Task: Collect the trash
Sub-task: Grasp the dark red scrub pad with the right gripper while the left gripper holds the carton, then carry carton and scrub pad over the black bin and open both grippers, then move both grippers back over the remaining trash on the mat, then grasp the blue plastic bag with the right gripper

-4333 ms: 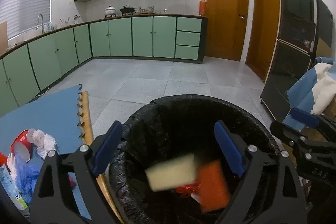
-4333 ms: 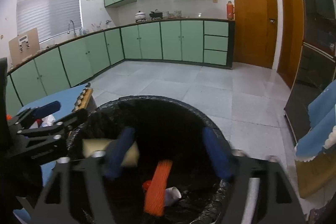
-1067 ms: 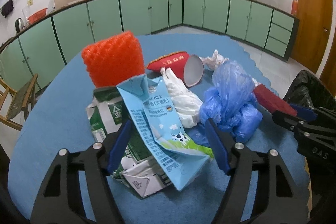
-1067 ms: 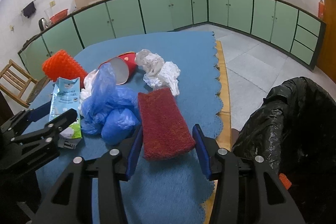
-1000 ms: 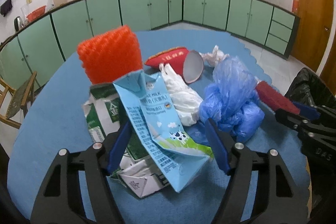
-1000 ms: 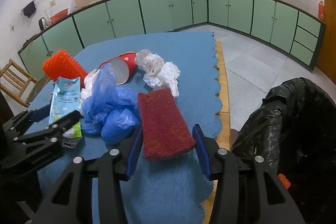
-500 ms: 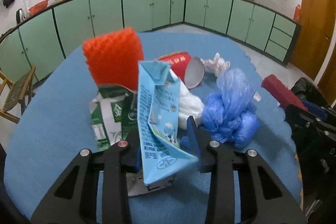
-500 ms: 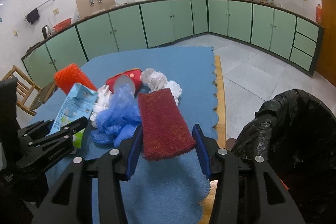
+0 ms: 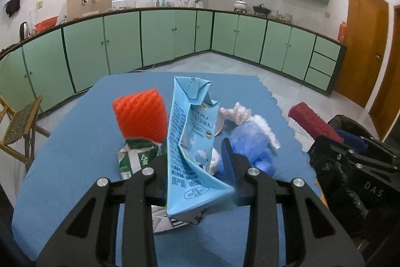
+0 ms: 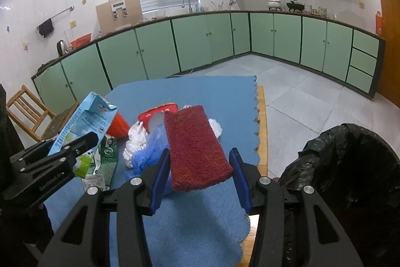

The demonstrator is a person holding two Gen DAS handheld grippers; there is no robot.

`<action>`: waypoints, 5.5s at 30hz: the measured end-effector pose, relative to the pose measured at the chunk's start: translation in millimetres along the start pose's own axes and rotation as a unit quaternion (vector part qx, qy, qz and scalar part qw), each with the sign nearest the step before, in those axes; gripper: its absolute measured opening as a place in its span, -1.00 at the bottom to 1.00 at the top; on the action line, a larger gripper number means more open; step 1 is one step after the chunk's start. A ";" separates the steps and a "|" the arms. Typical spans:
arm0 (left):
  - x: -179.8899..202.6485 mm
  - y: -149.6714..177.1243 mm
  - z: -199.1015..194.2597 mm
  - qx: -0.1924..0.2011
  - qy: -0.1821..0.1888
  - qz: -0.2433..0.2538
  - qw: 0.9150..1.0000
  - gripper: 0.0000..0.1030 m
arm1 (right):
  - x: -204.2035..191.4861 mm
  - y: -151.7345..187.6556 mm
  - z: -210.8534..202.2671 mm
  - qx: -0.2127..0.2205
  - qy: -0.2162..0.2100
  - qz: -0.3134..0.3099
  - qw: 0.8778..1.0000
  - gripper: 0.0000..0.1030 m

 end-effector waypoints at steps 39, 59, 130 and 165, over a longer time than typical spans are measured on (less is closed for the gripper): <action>219.4 -24.6 -10.1 0.043 0.185 0.103 0.976 -0.38 | 151.2 -6.4 -126.3 0.072 0.148 0.079 0.983 -0.08; 334.4 22.0 64.3 -0.049 0.258 0.159 0.952 -0.24 | 269.2 47.0 -108.2 0.024 0.229 0.148 0.962 0.00; -94.9 68.0 77.1 -0.135 -0.021 -0.039 0.990 0.18 | -51.2 31.4 93.2 -0.059 0.034 -0.034 0.997 0.74; -55.4 49.0 54.3 -0.099 0.003 -0.020 0.995 -0.56 | -53.9 32.1 76.5 -0.067 -0.029 -0.017 0.997 -0.54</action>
Point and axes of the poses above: each gripper's, at about its wrist camera, not at the fingertips, and z roughly the way its jaws point, x to its right, y to its underside, the point moved 9 cm from there along z, roughly the way its jaws point, and after that the axes turned 2 degrees about z, right-handed, at the moved point
